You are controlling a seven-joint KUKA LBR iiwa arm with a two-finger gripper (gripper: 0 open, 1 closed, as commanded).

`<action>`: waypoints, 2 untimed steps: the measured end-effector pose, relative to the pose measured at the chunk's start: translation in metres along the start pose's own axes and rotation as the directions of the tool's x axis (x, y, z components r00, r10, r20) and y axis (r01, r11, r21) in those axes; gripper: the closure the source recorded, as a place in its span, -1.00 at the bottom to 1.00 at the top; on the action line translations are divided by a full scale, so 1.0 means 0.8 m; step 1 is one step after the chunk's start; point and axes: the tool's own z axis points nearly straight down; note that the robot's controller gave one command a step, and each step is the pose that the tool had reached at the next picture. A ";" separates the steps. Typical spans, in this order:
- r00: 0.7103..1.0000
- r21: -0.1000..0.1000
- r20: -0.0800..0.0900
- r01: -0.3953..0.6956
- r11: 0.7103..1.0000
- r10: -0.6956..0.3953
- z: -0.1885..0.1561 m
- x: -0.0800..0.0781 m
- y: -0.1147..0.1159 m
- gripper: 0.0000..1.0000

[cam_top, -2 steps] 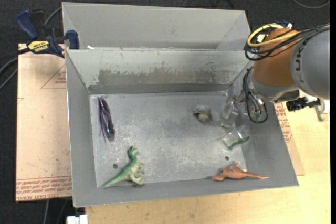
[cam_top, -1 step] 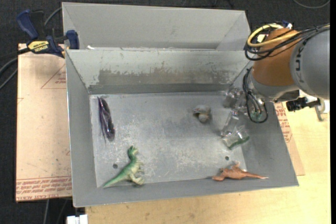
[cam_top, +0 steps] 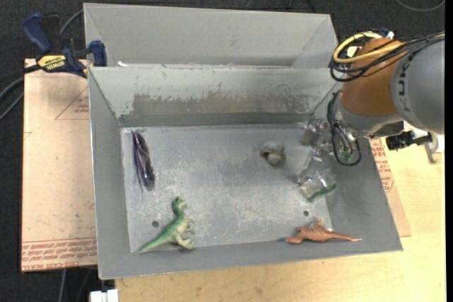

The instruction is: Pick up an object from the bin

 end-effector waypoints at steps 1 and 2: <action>0.939 -0.002 0.003 -0.343 0.939 0.343 -0.001 -0.035 0.057 -1.00; 0.997 -0.001 0.001 -0.076 0.997 0.076 0.001 -0.013 0.093 -1.00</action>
Offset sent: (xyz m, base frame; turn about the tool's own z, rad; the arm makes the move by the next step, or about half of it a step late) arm 0.0349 0.0681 0.0001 0.0748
